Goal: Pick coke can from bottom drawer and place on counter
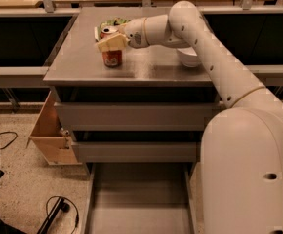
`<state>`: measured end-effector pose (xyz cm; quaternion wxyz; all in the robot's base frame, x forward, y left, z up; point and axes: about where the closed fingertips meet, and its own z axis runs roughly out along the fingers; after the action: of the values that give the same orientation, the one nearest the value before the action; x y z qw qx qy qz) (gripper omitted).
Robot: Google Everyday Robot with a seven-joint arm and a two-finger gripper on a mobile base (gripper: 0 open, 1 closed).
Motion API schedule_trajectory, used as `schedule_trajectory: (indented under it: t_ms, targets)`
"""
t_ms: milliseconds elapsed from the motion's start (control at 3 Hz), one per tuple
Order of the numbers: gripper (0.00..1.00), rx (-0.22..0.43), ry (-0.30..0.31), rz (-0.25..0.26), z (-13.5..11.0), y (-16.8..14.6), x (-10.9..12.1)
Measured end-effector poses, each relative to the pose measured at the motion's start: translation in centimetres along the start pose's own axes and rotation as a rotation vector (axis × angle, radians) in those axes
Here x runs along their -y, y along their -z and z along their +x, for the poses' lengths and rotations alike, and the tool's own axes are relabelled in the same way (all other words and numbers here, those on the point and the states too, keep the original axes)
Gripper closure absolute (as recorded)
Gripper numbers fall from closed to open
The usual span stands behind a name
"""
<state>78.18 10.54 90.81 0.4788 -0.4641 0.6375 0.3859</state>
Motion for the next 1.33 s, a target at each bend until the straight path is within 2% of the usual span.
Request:
schedule_trajectory:
  t_ms: [333, 667, 1000, 1333]
  targets:
    - [0.0, 0.0, 0.0, 0.0, 0.0, 0.0, 0.0]
    - [0.0, 0.006, 0.039, 0.057, -2.8, 3.5, -1.1]
    - [0.0, -0.01, 0.092, 0.168, -6.0, 8.4, -3.3]
    - [0.0, -0.057, 0.115, 0.46, -9.5, 17.9, -5.7]
